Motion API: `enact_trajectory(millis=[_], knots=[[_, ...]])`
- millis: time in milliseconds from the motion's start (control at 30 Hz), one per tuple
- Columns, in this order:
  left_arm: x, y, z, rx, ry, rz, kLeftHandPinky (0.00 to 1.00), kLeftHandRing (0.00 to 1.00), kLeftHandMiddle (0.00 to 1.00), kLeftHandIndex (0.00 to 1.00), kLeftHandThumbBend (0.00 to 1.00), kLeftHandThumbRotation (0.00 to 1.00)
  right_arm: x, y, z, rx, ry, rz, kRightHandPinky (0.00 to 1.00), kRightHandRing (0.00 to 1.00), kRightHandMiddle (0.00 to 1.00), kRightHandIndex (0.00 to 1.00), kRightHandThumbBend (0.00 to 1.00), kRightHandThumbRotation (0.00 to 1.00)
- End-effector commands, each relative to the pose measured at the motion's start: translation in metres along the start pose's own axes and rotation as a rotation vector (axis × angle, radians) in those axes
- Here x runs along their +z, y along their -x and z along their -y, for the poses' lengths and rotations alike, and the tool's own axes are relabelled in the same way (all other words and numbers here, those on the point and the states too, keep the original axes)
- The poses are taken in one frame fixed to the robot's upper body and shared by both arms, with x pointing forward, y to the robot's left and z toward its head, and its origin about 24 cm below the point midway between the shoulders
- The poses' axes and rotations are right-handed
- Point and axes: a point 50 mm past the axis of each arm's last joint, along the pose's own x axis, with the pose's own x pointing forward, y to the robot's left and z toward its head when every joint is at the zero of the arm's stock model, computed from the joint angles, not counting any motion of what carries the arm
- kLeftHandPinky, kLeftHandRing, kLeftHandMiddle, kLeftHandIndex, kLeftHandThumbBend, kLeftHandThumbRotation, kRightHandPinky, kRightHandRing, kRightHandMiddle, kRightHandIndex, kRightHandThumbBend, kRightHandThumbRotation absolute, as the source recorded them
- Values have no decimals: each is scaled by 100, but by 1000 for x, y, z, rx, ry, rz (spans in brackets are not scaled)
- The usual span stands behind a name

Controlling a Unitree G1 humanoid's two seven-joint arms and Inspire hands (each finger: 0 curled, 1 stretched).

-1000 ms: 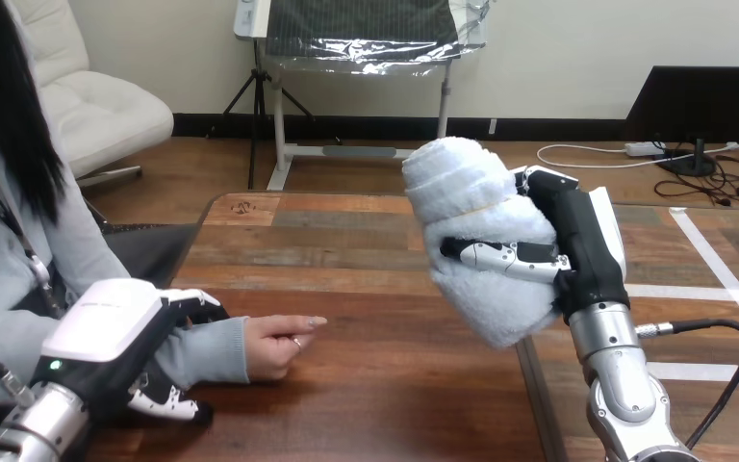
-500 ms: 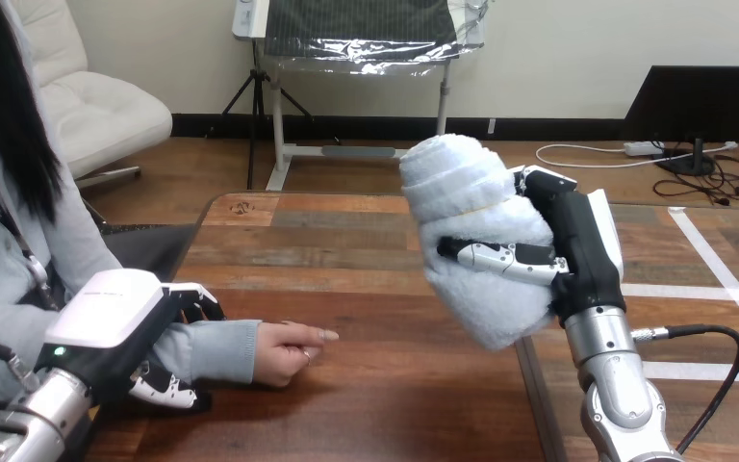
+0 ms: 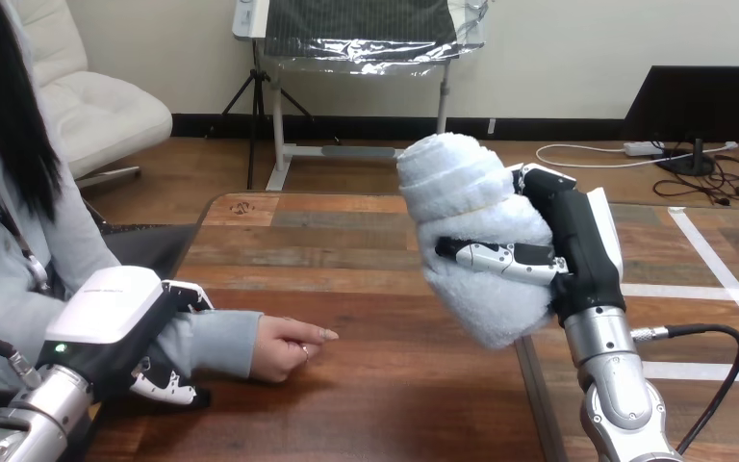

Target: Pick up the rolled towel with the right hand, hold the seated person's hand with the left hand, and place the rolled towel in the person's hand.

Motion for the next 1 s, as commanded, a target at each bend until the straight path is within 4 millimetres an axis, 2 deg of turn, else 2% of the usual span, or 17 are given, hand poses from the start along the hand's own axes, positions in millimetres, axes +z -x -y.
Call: enact_trajectory(millis=[0,333,967], knots=[[4,-8,-7,30,16,14,42,45,49,50,100,6,24,-19,4,-22,12,135,28,32,41,47,76,0],[6,-8,-9,52,18,36,36,40,45,45,100,1,22,-19,3,-25,20,119,28,32,41,47,76,0],[12,-7,-15,113,49,87,29,33,39,40,100,0,20,-20,2,-24,59,100,29,33,43,46,75,0]])
